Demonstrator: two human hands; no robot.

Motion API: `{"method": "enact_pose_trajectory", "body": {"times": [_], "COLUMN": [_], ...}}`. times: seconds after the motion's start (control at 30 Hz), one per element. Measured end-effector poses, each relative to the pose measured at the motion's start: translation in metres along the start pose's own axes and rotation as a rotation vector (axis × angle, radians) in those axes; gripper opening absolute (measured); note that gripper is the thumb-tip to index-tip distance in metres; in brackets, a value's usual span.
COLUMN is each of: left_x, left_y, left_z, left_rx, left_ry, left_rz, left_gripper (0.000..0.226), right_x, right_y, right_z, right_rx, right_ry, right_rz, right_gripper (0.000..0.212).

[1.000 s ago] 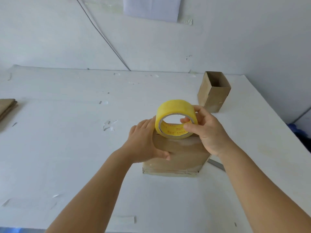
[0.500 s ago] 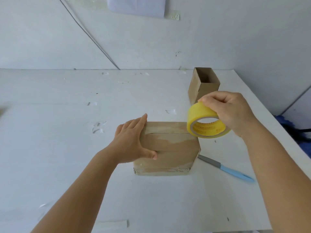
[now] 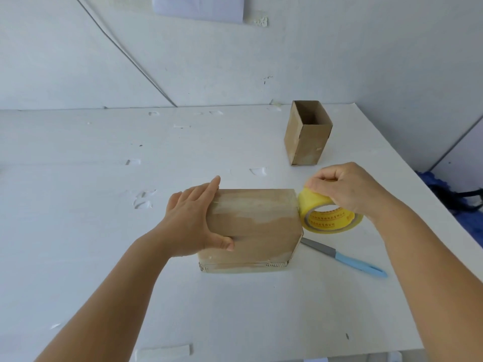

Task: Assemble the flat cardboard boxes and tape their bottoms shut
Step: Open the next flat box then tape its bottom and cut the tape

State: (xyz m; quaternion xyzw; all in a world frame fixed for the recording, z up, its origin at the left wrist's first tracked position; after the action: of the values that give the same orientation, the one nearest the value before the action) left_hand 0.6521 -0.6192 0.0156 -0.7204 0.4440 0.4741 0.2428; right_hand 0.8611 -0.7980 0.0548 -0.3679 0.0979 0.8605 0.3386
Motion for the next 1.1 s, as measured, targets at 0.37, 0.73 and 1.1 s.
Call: {"method": "enact_pose_trajectory", "body": {"times": [0.37,0.73,1.1], "left_x": [0.012,0.057,0.054], "left_y": [0.008,-0.008,-0.034], "left_z": [-0.009,-0.112,-0.136], "left_rx": [-0.035,0.137,0.26], "left_ry": [-0.346,-0.397,-0.402], "left_rz": [0.088,0.115,0.03], "left_gripper": [0.12,0.104,0.114], "right_x": [0.026,0.028,0.023], "right_y": [0.01,0.014,0.022], "right_z": [-0.024,-0.02,-0.051], "right_rx": [0.022,-0.005,0.035], "right_ry": [-0.107,-0.108,-0.276], "right_rz": [0.019,-0.008,0.074], "right_gripper": [0.011,0.013,0.042]}}
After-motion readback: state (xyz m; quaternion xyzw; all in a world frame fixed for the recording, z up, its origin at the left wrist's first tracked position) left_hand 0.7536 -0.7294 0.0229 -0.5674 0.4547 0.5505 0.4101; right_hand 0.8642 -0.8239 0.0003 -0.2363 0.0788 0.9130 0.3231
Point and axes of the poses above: each hand's wrist, its own y-axis away from the middle knuckle, its own x-axis out of the palm, z = x × y, the point moved 10 cm from there along -y, towards the middle knuckle, and after that the axes turned 8 degrees about -x, right-handed, at the moved point
